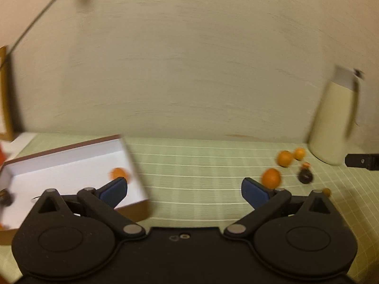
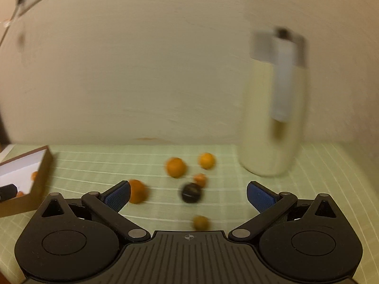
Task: Organize fruits
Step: 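Withdraw both tools from the box back toward the remaining fruits, then grasp the large orange with the left tool while the right tool grasps the small greenish-brown fruit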
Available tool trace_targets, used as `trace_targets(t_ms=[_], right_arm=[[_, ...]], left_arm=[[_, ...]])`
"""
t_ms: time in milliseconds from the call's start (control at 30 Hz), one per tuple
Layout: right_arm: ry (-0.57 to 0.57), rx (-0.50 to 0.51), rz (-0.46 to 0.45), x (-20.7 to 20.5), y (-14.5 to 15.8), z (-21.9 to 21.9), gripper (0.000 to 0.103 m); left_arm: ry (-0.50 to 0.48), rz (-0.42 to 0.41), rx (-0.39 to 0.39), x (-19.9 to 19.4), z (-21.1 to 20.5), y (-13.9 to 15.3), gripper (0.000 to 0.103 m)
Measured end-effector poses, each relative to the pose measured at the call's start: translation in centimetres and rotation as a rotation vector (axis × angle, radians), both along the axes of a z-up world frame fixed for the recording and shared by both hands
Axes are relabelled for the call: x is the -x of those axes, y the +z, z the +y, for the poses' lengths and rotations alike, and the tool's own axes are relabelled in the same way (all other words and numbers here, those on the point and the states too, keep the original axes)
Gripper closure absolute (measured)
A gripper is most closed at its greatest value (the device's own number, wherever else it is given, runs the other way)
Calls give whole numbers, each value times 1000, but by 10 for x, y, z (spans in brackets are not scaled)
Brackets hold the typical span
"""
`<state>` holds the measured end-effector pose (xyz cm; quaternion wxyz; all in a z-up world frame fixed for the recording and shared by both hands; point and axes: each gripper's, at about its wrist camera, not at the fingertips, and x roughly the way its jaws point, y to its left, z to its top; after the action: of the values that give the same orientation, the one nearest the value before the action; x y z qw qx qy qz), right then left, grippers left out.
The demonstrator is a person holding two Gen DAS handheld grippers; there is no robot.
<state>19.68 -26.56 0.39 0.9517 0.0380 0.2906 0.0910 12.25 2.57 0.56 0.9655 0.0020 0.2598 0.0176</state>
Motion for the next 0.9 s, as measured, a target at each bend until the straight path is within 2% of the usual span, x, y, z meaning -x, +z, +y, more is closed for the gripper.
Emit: trace_targets(t_ms=[167,433,500,600,767,833,900], right_arm=[[-46,-1,16,4,-5,-38,0],[-104,23,27,5,-10,-62,0],[-115,24,33,6,-10,-69,0],[-131,34,42,3,-15,-77,0],[-200,73,58,-4,-24,-96,0],[-225,61,69,-7,-27,-106,0],[-238,64,70,-8,-30,-112,0]], left_arm=[[-68,25,-32,-15,-36,-13,6],[-138,58,13,-36,-70,-29,12],[-147,72,15,-47,-77,-35,21],[-161,83,48,-58,-85,-41,24],[-185,95,49,-76,-104,-55,26],[-184,109,37,-85,-111,-64,30],[-185,119,58,-95,-116,-70,35]])
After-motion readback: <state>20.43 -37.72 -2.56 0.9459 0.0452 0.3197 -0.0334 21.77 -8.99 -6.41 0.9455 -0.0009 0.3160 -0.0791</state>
